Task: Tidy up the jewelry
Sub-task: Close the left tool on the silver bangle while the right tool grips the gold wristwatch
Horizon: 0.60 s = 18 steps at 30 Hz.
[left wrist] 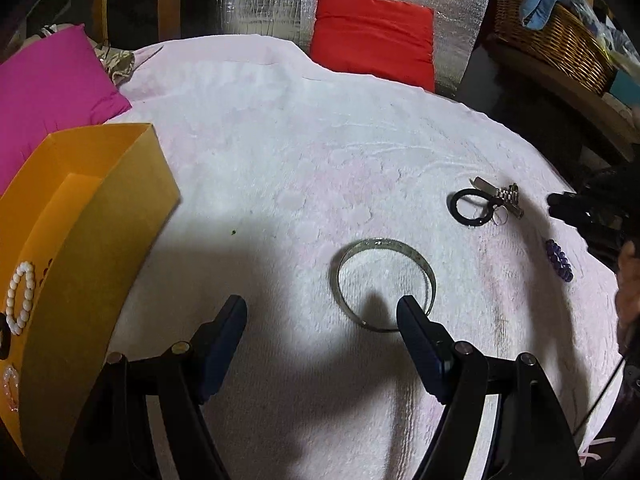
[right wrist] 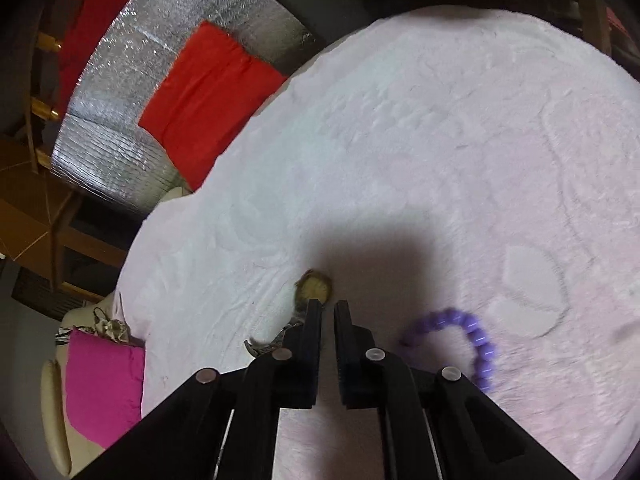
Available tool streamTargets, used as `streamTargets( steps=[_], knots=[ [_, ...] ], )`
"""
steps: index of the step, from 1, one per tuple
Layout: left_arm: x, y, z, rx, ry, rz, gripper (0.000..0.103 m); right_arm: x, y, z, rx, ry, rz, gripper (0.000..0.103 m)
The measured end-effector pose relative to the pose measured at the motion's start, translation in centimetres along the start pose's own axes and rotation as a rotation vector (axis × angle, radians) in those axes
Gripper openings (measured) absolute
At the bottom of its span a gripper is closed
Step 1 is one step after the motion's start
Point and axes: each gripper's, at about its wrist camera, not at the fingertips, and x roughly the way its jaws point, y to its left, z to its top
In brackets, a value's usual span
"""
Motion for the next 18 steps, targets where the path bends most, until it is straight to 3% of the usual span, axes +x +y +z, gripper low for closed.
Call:
streamTargets(
  steps=[3,4,5,6,7,14,18],
  knots=[
    [0.6,-0.5,0.2,-0.014,0.010,-0.001,0.079,0.2,-0.6,0.6,0.038,0.049,0.060,0.011],
    [0.8,-0.6,0.3,-0.013,0.009,0.004,0.080,0.6,-0.8,0.6,0.054,0.069,0.076,0.018],
    [0.9,-0.9,0.5,-0.008,0.006,0.013,0.081,1.1,-0.9,0.6,0.069,0.092,0.097,0.028],
    [1.0,-1.1,0.6,-0.003,0.000,0.017,0.081,1.4,-0.9,0.6,0.075,0.097,0.105,0.049],
    [1.1,-1.4,0.7,0.005,-0.007,0.012,0.081,1.7,-0.7,0.5,0.079,0.093,0.111,0.058],
    [1.8,-2.1,0.6,0.063,-0.021,0.035,0.083,4.3,2.7,0.1,-0.039,0.087,0.020,0.052],
    [1.7,-2.1,0.3,0.078,-0.022,0.026,0.083,6.2,4.5,-0.3,-0.121,0.041,-0.152,0.035]
  ],
)
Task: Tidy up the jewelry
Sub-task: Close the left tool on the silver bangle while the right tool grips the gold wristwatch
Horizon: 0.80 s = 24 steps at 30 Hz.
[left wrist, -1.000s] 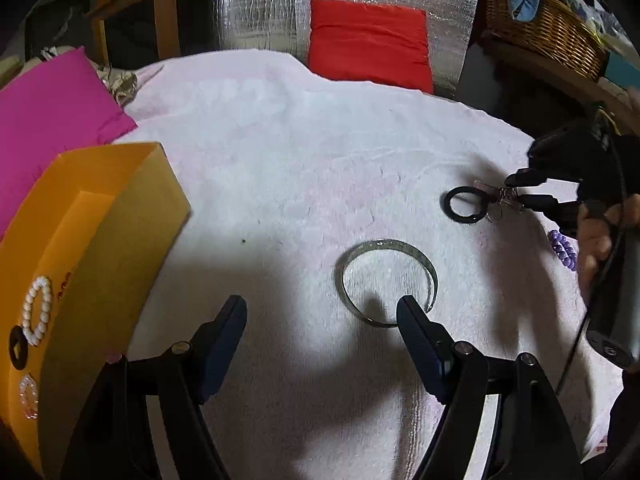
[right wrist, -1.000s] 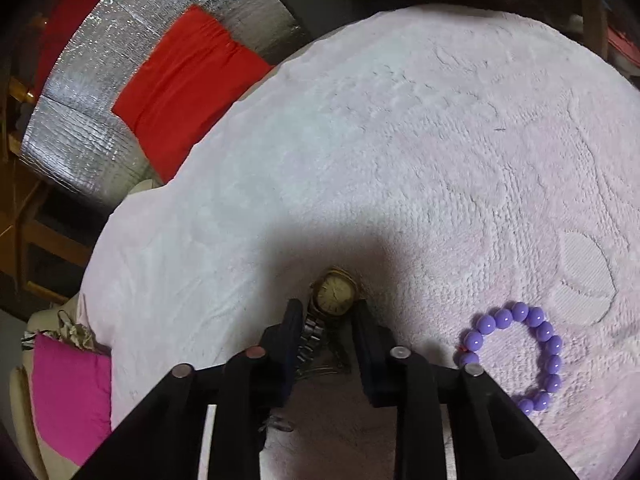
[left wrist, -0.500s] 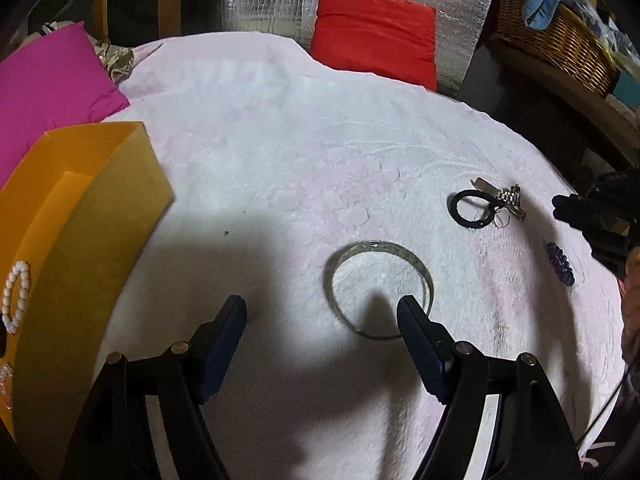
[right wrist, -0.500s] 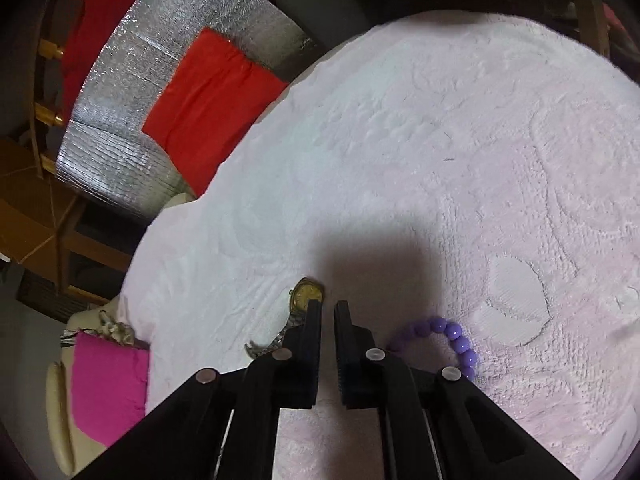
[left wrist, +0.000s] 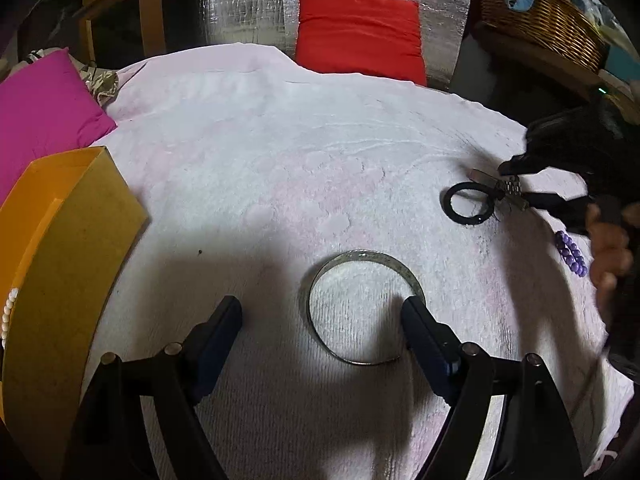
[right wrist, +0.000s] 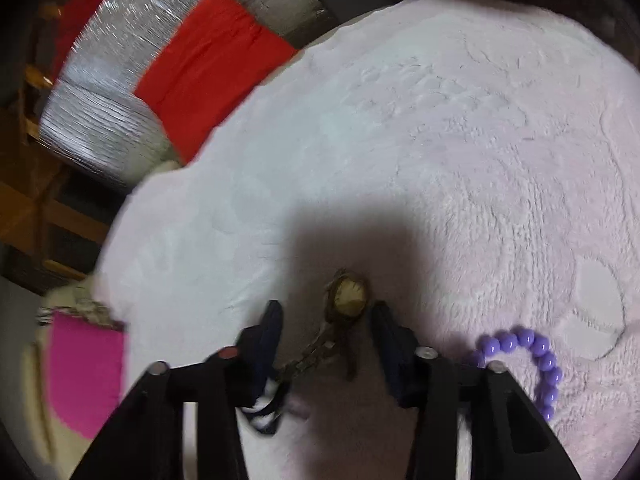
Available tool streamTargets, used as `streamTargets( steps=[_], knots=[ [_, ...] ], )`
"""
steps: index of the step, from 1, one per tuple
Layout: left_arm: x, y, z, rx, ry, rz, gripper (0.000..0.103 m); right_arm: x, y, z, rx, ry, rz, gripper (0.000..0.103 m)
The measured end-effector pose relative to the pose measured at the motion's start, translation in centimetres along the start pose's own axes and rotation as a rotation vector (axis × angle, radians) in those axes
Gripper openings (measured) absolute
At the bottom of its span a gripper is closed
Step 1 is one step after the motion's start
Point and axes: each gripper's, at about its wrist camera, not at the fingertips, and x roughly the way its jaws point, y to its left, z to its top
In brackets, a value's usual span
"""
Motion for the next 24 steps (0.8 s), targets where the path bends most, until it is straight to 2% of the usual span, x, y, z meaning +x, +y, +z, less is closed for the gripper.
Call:
streamTargets(
  steps=[1,2,4,8,13,17,19,21,24],
  knots=[
    [0.0,0.0,0.0,0.006,-0.001,-0.001,0.083,0.1,0.6,-0.1,-0.033,-0.020,-0.042,0.026],
    [-0.1,0.0,-0.1,0.012,-0.001,-0.003,0.083,0.2,1.1,-0.3,-0.070,-0.039,-0.086,0.025],
    [0.0,0.0,-0.1,0.012,0.002,-0.010,0.083,0.0,1.4,-0.6,-0.088,-0.059,-0.100,0.023],
    [-0.1,0.2,0.0,0.014,0.009,-0.019,0.081,-1.3,0.5,-0.4,-0.038,-0.071,-0.029,0.022],
    [-0.5,0.2,-0.2,0.033,0.008,-0.034,0.063,-4.1,-1.4,0.4,0.016,-0.108,0.097,0.023],
    [-0.9,0.0,-0.4,0.055,0.002,-0.029,0.036,-6.2,-2.5,0.3,0.038,-0.143,0.171,0.023],
    [-0.9,0.2,-0.3,0.047,0.010,-0.035,0.032,-6.9,-2.9,0.4,0.044,-0.150,0.196,0.023],
    [-1.1,0.5,-0.2,0.032,0.013,-0.041,0.022,-7.8,-3.4,0.5,0.039,-0.177,0.210,0.023],
    [-1.3,1.1,-0.2,0.005,0.023,-0.053,0.021,-8.5,-4.0,1.0,0.036,-0.194,0.233,0.023]
  ],
)
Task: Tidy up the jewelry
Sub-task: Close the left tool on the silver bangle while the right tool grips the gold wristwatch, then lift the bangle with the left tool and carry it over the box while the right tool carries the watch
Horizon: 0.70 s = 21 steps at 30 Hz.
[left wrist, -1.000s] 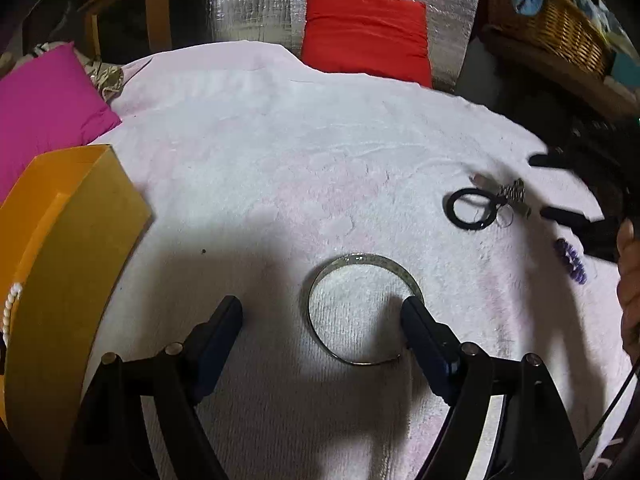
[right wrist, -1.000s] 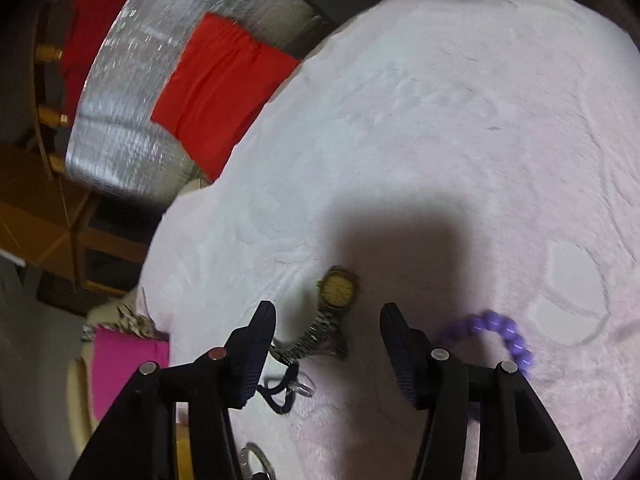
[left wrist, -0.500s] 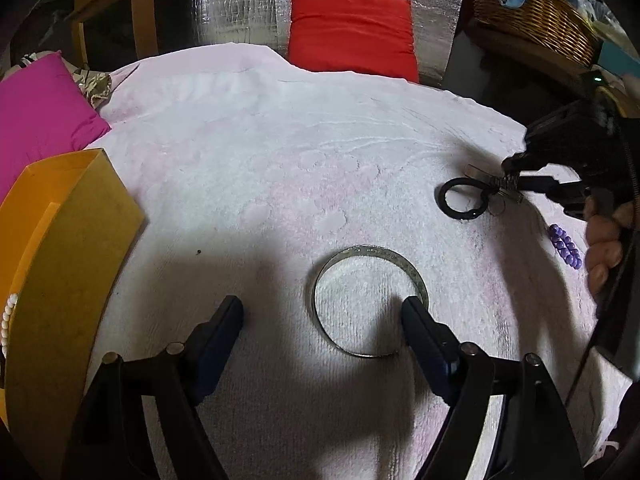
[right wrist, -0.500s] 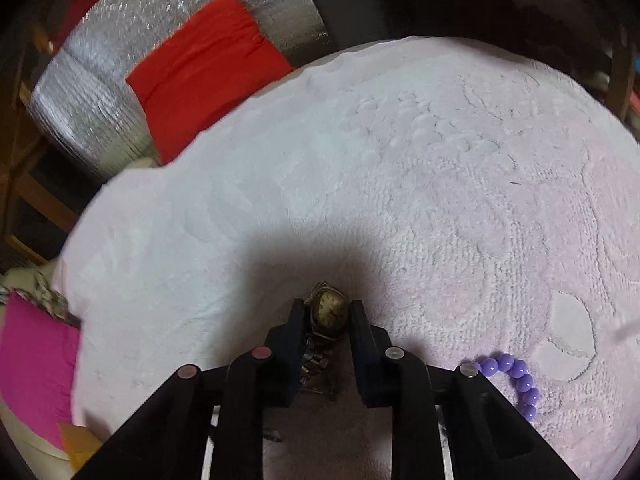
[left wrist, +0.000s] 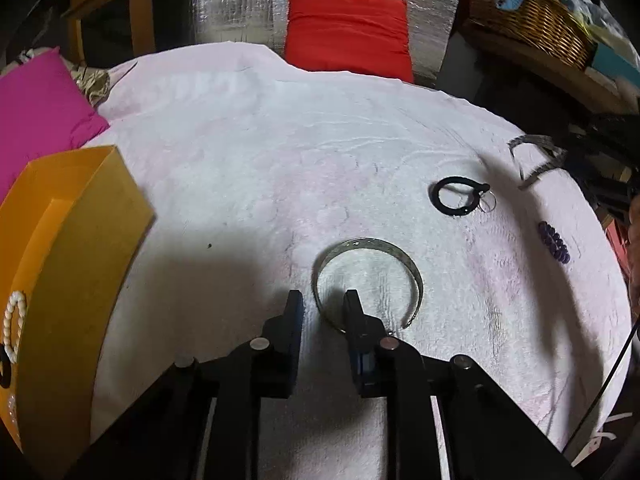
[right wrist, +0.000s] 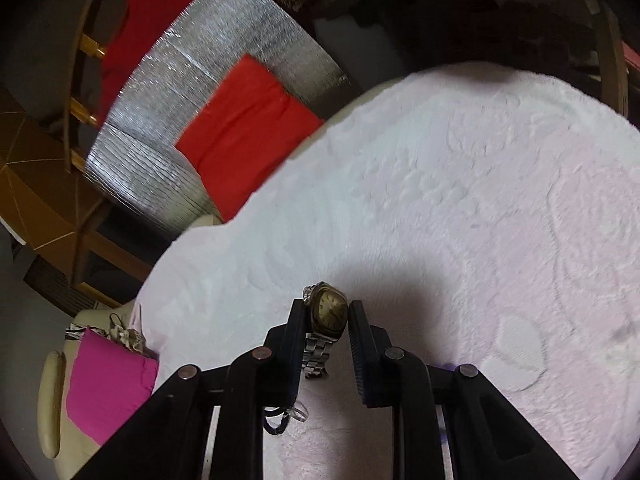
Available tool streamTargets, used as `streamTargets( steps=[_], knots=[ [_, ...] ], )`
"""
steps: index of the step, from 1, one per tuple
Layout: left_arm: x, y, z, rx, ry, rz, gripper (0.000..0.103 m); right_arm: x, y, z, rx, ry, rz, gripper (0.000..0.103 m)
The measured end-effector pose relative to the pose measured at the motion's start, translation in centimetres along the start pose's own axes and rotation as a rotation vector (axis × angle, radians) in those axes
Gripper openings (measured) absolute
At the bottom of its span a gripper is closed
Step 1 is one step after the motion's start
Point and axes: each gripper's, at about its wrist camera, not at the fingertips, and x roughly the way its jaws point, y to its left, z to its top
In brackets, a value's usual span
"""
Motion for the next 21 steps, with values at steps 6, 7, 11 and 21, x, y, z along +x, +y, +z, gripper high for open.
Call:
streamTargets(
  steps=[6,7,11,21],
  knots=[
    [-0.9,0.7,0.3,-0.040,-0.033,-0.031,0.066,-1.4,-0.2,0.0,-0.012,0.011,0.050,0.023],
    [-1.2,0.6,0.3,-0.042,-0.051,-0.032,0.071,-1.7,-0.2,-0.1,-0.015,0.017,0.060,0.023],
    [-1.1,-0.7,0.4,-0.001,-0.078,-0.035,0.081,-2.6,-0.3,-0.9,-0.044,0.049,0.092,0.023],
    [1.4,-2.1,0.1,0.032,-0.032,0.031,0.084,-2.5,-0.2,-3.3,-0.107,0.124,0.119,0.023]
  ],
)
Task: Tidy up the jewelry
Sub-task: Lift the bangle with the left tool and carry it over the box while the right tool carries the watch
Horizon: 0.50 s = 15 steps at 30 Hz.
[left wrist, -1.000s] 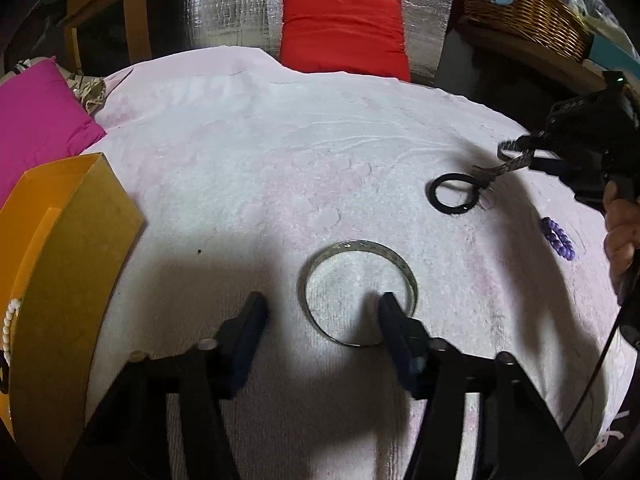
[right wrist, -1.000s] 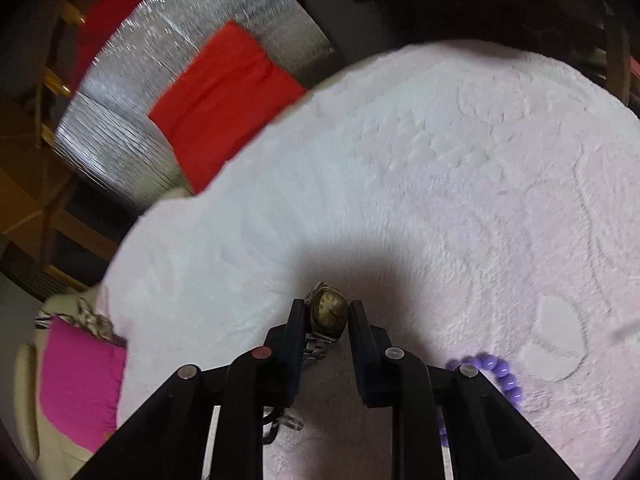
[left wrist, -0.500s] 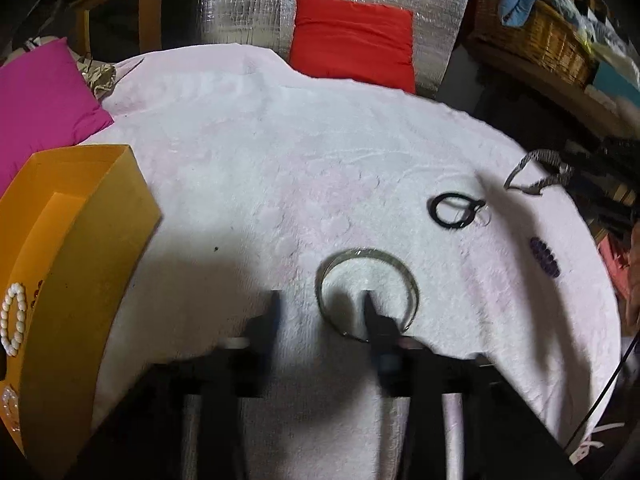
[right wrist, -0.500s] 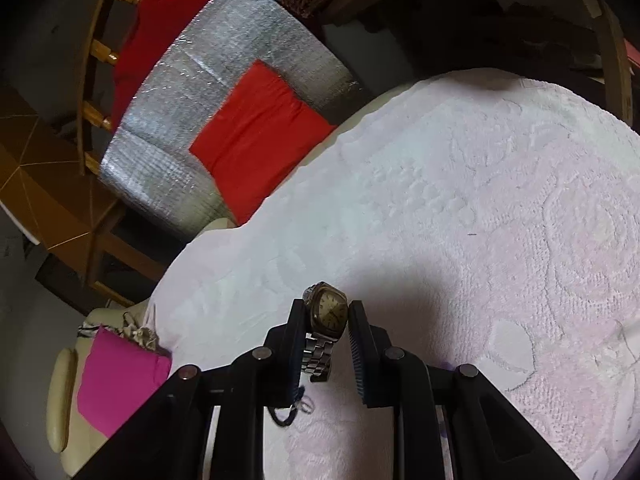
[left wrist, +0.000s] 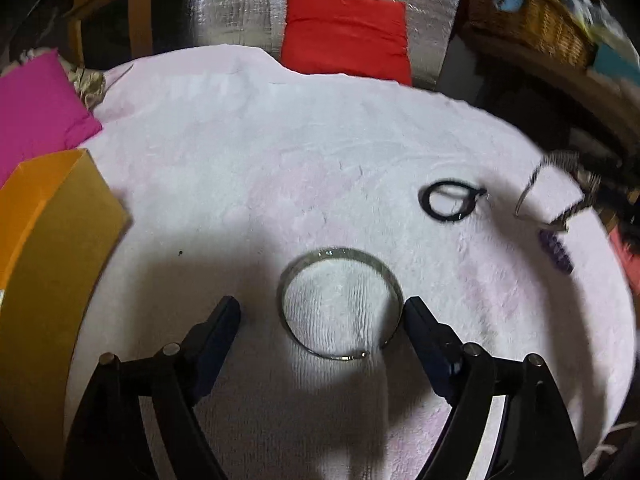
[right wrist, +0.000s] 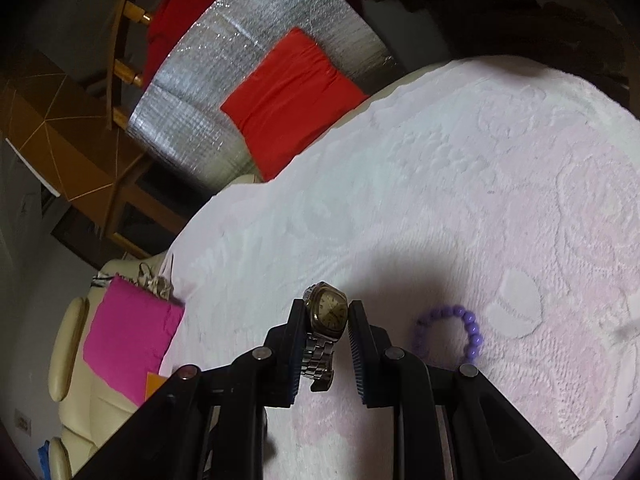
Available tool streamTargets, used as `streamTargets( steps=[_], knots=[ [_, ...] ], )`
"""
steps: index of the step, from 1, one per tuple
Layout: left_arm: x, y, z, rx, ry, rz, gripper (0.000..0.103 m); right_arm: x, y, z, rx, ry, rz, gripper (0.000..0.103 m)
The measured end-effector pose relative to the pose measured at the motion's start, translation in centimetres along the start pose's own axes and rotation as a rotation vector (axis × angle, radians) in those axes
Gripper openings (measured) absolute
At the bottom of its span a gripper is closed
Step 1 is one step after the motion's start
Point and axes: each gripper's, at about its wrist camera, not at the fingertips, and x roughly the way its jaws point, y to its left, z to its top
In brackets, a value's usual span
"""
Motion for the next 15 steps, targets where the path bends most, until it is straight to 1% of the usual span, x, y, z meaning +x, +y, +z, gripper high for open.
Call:
streamTargets(
  steps=[4,6,11,15],
  knots=[
    [-0.2,-0.3,-0.2,0.026,-0.007,-0.005,0.083,0.3,-0.2,-0.2,0.009,0.016,0.005,0.023],
    [-0.4,-0.4,-0.3,0.040,-0.011,-0.011,0.065,0.4,0.0,-0.4,0.003,0.018,0.005,0.023],
    [-0.8,-0.2,-0.2,0.048,-0.016,-0.009,0.063,0.7,0.8,-0.6,-0.013,0.023,0.000,0.023],
    [-1.6,-0.2,0.0,0.054,-0.038,0.002,0.062,0.9,1.4,-0.7,-0.027,0.028,0.020,0.023]
  ],
)
